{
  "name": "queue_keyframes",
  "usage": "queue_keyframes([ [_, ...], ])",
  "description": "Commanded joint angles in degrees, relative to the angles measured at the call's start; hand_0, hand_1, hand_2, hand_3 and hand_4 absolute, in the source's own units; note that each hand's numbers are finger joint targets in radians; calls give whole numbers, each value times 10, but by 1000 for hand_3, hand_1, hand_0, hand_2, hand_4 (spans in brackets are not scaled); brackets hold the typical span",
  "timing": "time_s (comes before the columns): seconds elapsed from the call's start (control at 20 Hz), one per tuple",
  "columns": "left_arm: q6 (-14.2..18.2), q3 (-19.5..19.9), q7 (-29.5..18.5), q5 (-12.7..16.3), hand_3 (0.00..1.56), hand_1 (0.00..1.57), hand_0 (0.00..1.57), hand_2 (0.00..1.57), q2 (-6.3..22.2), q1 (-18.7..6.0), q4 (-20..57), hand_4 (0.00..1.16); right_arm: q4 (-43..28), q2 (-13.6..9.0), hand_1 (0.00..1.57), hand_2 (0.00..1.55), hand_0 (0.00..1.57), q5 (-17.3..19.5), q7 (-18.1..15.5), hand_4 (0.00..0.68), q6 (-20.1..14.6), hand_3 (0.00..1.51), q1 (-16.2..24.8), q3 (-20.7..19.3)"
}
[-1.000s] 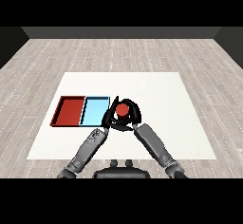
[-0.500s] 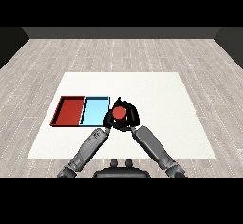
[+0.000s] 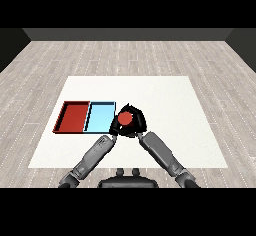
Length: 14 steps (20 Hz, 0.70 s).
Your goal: Pick the red can and put it in the red box
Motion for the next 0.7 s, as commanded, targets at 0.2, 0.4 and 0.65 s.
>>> queue_keyframes([
  [0.2, 36, -26, 26, 13, 1460, 1571, 1571, 1543, -15, -41, 44, 1024, 30, 11, 1461, 1438, 1461, -37, -42, 555, -5, 1391, -4, 37],
  [0.4, 41, -13, 15, -16, 1300, 1571, 1571, 1452, -15, 21, -1, 881, 32, 11, 1478, 1437, 1478, -40, -22, 558, 8, 1390, -38, -1],
  [0.65, 40, 15, 23, -12, 1382, 1571, 1571, 1500, -15, -21, 9, 873, 9, 11, 1522, 1458, 1522, -36, -19, 538, -30, 1398, -30, 28],
])
